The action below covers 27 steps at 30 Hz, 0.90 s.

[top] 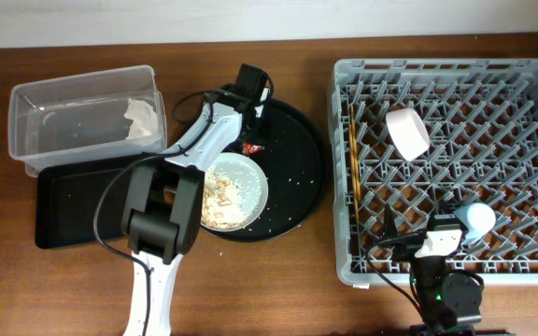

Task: Sort waste into correct bins and load items into the dishwasher rack
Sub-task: 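Grasp the red wrapper and drop it into the clear bin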

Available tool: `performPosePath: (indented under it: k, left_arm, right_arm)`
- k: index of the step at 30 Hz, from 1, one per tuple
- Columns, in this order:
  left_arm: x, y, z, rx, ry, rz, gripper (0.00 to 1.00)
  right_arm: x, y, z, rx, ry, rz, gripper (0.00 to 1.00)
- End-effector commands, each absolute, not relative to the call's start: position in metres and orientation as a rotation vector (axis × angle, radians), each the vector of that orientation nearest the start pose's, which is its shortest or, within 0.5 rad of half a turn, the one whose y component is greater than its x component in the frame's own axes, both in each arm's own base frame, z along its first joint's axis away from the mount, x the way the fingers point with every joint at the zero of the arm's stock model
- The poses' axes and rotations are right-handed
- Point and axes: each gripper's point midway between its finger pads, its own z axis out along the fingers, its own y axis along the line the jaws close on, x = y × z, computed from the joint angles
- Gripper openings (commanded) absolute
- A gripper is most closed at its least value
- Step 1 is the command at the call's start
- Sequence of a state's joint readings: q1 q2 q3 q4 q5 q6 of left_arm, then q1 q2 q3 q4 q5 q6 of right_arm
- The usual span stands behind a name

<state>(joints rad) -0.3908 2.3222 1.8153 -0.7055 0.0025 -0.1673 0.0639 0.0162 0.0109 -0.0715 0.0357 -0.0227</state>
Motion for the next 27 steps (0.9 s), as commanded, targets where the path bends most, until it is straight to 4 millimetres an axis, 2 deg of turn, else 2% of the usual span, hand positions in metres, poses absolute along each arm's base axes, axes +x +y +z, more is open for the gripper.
performPosePath:
  k: [1, 2, 3, 5, 6, 8, 9, 10, 11, 13, 14, 16, 17, 18, 19, 21, 23, 24, 25, 26, 27]
  left_arm:
    - [0.487, -0.191, -0.013, 0.233, 2.826, -0.084, 0.41]
    - [0.486, -0.191, -0.013, 0.233, 2.828, -0.084, 0.15]
    - [0.486, -0.191, -0.012, 0.234, 2.828, -0.085, 0.0]
    - [0.487, -0.196, 0.001, 0.238, 2.82, -0.122, 0.0]
    - [0.489, -0.198, 0.029, 0.233, 2.792, -0.158, 0.0]
    - [0.49, -0.182, 0.091, 0.191, 2.723, -0.169, 0.0]
    - [0.49, -0.165, 0.123, 0.146, 2.681, -0.17, 0.0]
    - [0.494, -0.134, 0.158, 0.064, 2.624, -0.163, 0.0]
    - [0.497, -0.097, 0.177, -0.029, 2.591, -0.138, 0.0]
    - [0.503, -0.037, 0.182, -0.181, 2.575, -0.069, 0.0]
    - [0.504, -0.002, 0.171, -0.272, 2.588, -0.041, 0.0]
    - [0.499, 0.048, 0.125, -0.403, 2.672, 0.054, 0.01]
    - [0.503, 0.065, 0.106, -0.447, 2.684, 0.087, 0.04]
    - [0.511, 0.08, 0.093, -0.449, 2.675, 0.084, 0.16]
    - [0.513, 0.075, 0.092, -0.369, 2.684, 0.037, 0.34]
    - [0.511, 0.046, 0.112, -0.234, 2.687, -0.11, 0.49]
    - [0.494, 0.001, 0.136, -0.131, 2.709, -0.215, 0.49]
    - [0.485, -0.025, 0.14, -0.027, 2.735, -0.224, 0.47]
    - [0.476, -0.061, 0.135, 0.159, 2.76, -0.221, 0.45]
    - [0.471, -0.083, 0.127, 0.25, 2.78, -0.174, 0.45]
    - [0.464, -0.105, 0.11, 0.348, 2.796, -0.049, 0.45]
  right_arm:
    - [0.246, 0.008, 0.155, -0.034, 1.653, -0.002, 0.98]
    - [0.246, 0.008, 0.155, -0.034, 1.653, -0.002, 0.98]
    - [0.246, 0.008, 0.155, -0.034, 1.653, -0.002, 0.98]
    - [0.246, 0.008, 0.155, -0.034, 1.653, -0.002, 0.98]
    - [0.246, 0.008, 0.155, -0.034, 1.653, -0.002, 0.98]
    - [0.246, 0.008, 0.155, -0.034, 1.653, -0.002, 0.98]
    - [0.246, 0.008, 0.155, -0.034, 1.653, -0.002, 0.98]
    - [0.246, 0.008, 0.155, -0.034, 1.653, -0.002, 0.98]
    - [0.246, 0.008, 0.155, -0.034, 1.653, -0.002, 0.98]
    - [0.246, 0.008, 0.155, -0.034, 1.653, -0.002, 0.98]
    - [0.246, 0.008, 0.155, -0.034, 1.653, -0.002, 0.98]
    - [0.246, 0.008, 0.155, -0.034, 1.653, -0.002, 0.98]
    - [0.246, 0.008, 0.155, -0.034, 1.653, -0.002, 0.98]
    - [0.246, 0.008, 0.155, -0.034, 1.653, -0.002, 0.98]
    - [0.246, 0.008, 0.155, -0.034, 1.653, -0.002, 0.98]
    - [0.246, 0.008, 0.155, -0.034, 1.653, -0.002, 0.98]
    - [0.246, 0.008, 0.155, -0.034, 1.653, -0.002, 0.98]
    - [0.246, 0.008, 0.155, -0.034, 1.653, -0.002, 0.98]
    - [0.246, 0.008, 0.155, -0.034, 1.653, -0.002, 0.98]
    - [0.246, 0.008, 0.155, -0.034, 1.653, -0.002, 0.98]
    - [0.246, 0.008, 0.155, -0.034, 1.653, -0.002, 0.98]
